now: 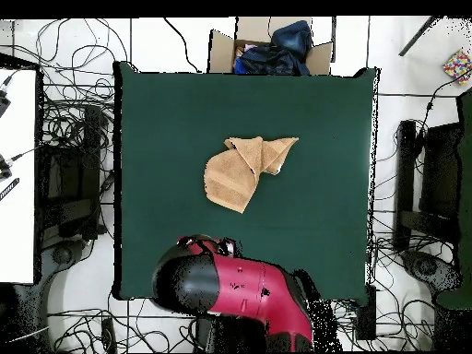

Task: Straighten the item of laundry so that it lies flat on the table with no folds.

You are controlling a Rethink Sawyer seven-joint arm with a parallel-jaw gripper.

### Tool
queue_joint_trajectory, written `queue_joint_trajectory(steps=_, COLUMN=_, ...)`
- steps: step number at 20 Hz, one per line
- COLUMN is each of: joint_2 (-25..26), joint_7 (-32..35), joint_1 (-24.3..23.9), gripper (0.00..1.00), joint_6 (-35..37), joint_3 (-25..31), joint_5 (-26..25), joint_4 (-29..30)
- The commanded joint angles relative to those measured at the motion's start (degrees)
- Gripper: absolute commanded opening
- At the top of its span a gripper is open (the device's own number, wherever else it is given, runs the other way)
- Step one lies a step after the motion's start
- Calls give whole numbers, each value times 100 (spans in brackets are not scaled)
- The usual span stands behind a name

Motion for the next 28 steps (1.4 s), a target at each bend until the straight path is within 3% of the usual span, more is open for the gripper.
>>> queue_joint_trajectory(steps=1, joint_2=914, joint_7=2284, joint_1=195, gripper=100, joint_6=-679, joint_3=-821, joint_5=59, joint_4=-409)
queue_joint_trajectory(steps=8, joint_2=1299, joint_7=2416, joint_1=-34, gripper=100, joint_6=-1662, joint_3=-589, joint_5=564, joint_4=-93)
queue_joint_trajectory(steps=14, joint_2=1564, joint_7=2437, joint_1=57, gripper=100, joint_6=-1819, joint_3=-653, joint_5=700, joint_4=-326)
queue_joint_trajectory(steps=18, joint_2=1795, joint_7=2531, joint_1=-74, gripper=100, joint_6=-2632, joint_3=-406, joint_5=915, joint_4=-187)
queue_joint_trajectory(steps=28, joint_2=2599, joint_7=2396, joint_1=-293, gripper=100, joint_6=-3725, joint_3=-39, joint_5=1106, joint_4=-490)
